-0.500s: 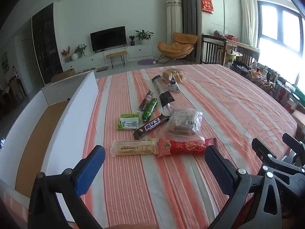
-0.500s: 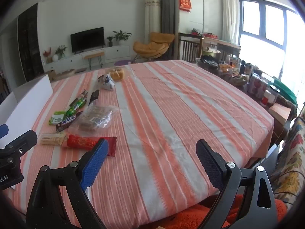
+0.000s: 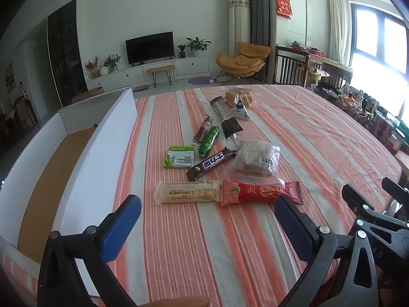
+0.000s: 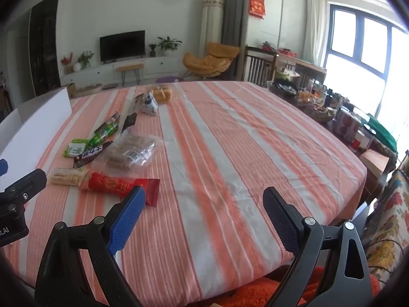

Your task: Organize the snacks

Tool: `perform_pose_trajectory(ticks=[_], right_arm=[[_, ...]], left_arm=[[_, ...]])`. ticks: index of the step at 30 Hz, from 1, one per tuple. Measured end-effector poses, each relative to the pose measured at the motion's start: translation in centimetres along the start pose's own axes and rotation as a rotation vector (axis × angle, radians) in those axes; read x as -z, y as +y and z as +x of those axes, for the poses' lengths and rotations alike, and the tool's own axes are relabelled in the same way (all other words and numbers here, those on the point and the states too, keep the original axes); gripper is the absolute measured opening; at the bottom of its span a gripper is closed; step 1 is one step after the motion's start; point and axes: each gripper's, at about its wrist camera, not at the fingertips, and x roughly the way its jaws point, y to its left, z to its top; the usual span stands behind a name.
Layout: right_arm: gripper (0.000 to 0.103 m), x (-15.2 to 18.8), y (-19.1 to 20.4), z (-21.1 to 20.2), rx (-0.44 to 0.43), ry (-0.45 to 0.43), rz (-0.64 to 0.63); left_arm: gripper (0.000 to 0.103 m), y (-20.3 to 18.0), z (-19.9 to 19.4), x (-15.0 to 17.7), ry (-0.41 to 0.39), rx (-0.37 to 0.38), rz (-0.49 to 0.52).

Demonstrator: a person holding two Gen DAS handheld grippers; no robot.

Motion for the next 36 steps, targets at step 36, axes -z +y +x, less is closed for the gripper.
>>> perform_pose_trajectory(ticks=[36], right_arm=[[0.095, -0.2, 0.9, -0.1, -0.027, -0.015, -0.001]], left_arm=[[0.103, -0.2, -0.4, 0.8, 0.005, 0.004, 0.019]])
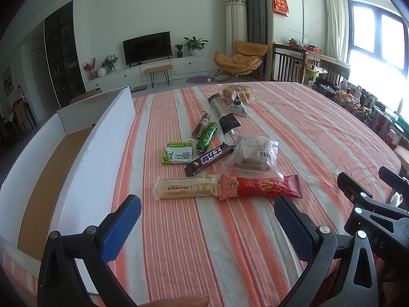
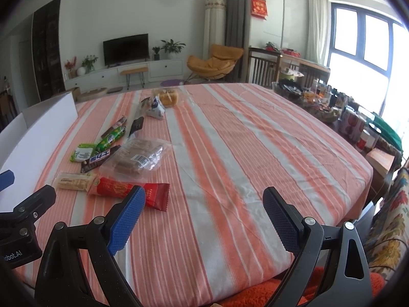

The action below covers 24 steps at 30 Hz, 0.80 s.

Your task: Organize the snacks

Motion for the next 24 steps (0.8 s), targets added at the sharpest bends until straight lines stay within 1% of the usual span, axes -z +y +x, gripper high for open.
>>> perform_pose_trajectory(ticks=[24], right_arm=[[0.095, 0.0, -0.1, 0.1, -0.004, 0.002, 0.008]], left_arm=[[0.103, 0.1, 1.1, 1.0, 0.043, 0.0, 0.005]])
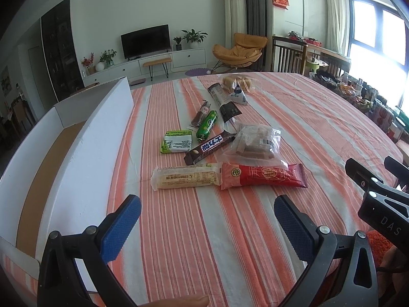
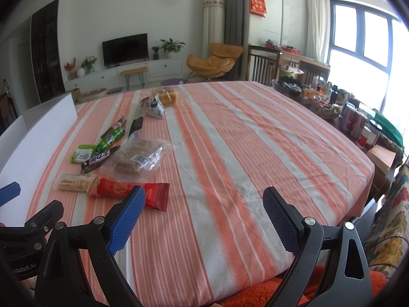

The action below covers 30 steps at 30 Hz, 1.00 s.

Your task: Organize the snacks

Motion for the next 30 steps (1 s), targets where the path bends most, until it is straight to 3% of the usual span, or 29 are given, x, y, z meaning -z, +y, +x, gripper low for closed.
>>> perform_pose_trajectory(ticks=[13, 22, 30], right_arm=[[0.095, 0.0, -0.1, 0.0, -0.001, 0.002, 0.001], [0.095, 0.0, -0.2, 0.7, -0.005, 0.031, 0.02], [0.095, 0.1, -0.3, 1.2, -0.01, 0.059, 0.033]], left_arm=[[0.103, 0.4, 0.4, 0.1, 0.017, -0.001, -0.005], [0.103, 1.9, 5.2, 2.8, 0.237, 0.006, -0.046], [0.103, 2.2, 6.5, 4.0, 0.269, 0.021, -0.045]])
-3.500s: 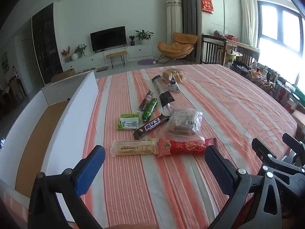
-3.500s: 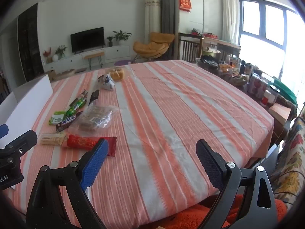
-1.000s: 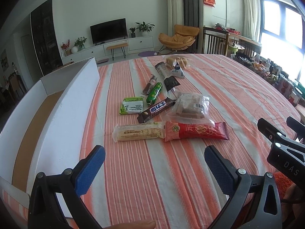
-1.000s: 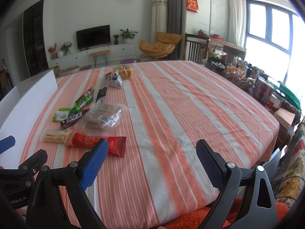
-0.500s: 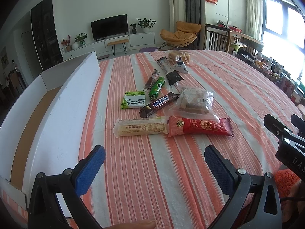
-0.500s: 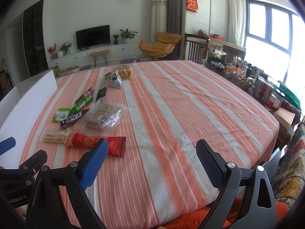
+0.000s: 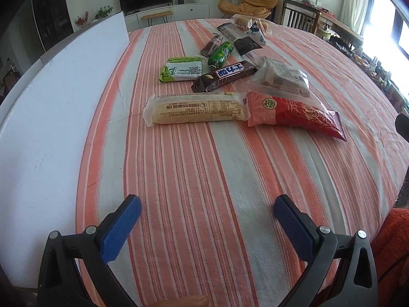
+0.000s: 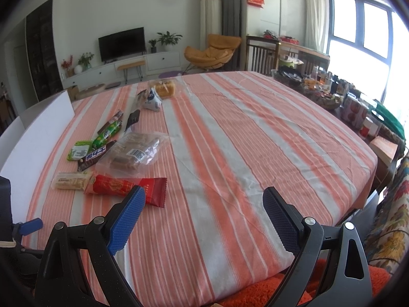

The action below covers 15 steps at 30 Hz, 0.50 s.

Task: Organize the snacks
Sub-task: 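Grasp the cream bread roll with the left gripper while the right grasps the red pastry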

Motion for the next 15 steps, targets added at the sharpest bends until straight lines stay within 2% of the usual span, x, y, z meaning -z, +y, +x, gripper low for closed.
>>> perform_pose_trajectory(ticks=[15], right_arm=[[0.095, 0.0, -1.4, -0.1, -0.035, 0.015, 0.048]], left_arm=[[0.103, -0.2, 0.2, -0.2, -0.012, -0.003, 0.003]])
